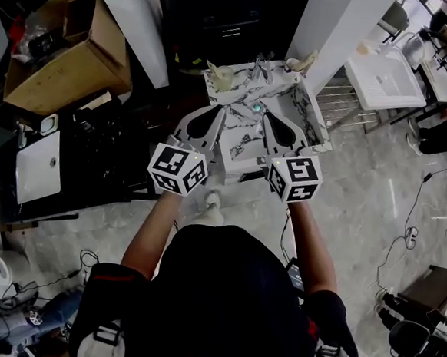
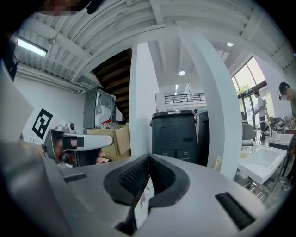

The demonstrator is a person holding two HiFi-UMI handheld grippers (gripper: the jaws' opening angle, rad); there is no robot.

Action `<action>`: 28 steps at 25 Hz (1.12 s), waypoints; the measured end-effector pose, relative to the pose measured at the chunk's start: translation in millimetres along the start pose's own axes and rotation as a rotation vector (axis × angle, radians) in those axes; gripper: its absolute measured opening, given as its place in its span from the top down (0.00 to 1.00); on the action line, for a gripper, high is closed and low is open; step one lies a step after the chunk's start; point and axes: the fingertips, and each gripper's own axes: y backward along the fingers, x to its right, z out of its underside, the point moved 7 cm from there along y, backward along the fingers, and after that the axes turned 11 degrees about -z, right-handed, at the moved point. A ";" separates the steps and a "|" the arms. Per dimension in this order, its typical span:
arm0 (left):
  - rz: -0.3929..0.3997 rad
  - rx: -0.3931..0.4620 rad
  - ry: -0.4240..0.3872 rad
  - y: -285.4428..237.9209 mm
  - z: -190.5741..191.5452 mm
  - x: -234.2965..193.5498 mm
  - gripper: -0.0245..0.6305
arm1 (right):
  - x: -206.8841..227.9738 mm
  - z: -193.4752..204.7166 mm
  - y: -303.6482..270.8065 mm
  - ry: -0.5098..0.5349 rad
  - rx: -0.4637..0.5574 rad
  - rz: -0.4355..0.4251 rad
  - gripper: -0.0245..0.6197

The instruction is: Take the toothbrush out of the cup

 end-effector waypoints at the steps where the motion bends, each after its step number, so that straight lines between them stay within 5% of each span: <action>1: 0.002 -0.001 0.004 -4.3 -0.5 -5.1 0.95 | 2.2 -0.9 -5.8 -0.001 -0.003 0.003 0.91; 28: 0.064 -0.042 0.111 -77.2 8.8 -108.5 0.95 | 25.6 -5.9 -117.6 0.009 -0.095 0.067 0.91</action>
